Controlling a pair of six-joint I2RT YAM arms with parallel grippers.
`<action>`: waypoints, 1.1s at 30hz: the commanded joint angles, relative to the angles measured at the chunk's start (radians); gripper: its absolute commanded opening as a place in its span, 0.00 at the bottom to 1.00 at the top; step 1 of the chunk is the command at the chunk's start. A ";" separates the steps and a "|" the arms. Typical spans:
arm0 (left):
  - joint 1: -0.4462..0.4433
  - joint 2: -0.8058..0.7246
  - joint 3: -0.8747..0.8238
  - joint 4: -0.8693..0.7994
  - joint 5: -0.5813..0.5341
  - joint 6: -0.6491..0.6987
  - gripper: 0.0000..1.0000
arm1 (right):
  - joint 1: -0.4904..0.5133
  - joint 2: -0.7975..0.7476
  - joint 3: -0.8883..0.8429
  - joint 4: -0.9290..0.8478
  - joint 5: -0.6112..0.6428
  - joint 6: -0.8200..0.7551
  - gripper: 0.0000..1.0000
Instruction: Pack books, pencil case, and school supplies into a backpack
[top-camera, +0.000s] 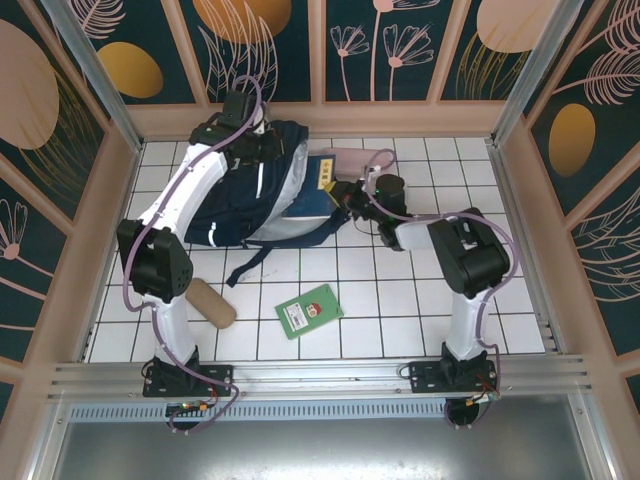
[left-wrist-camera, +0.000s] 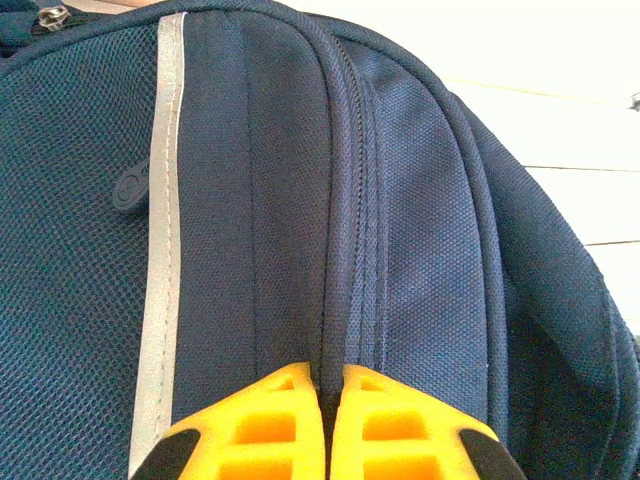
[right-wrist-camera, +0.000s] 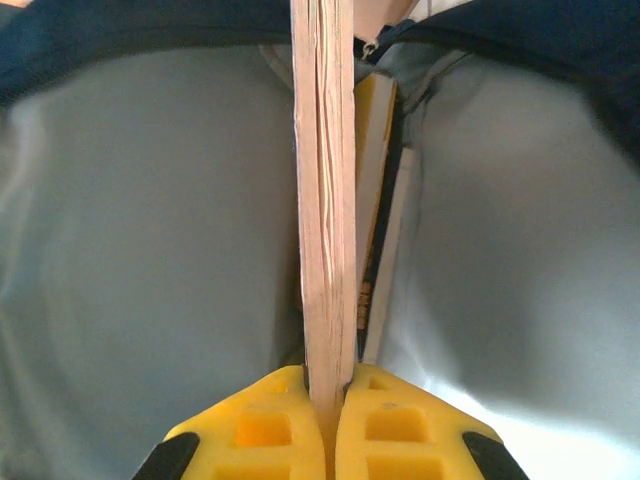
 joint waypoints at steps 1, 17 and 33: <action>0.034 -0.087 0.027 0.164 0.177 -0.052 0.00 | 0.051 0.075 0.107 0.099 0.069 0.053 0.00; 0.068 -0.112 0.000 0.204 0.245 -0.103 0.00 | 0.246 0.476 0.677 -0.073 0.261 0.151 0.00; 0.079 -0.117 -0.007 0.189 0.237 -0.079 0.00 | 0.256 0.407 0.809 -0.526 0.259 -0.074 0.56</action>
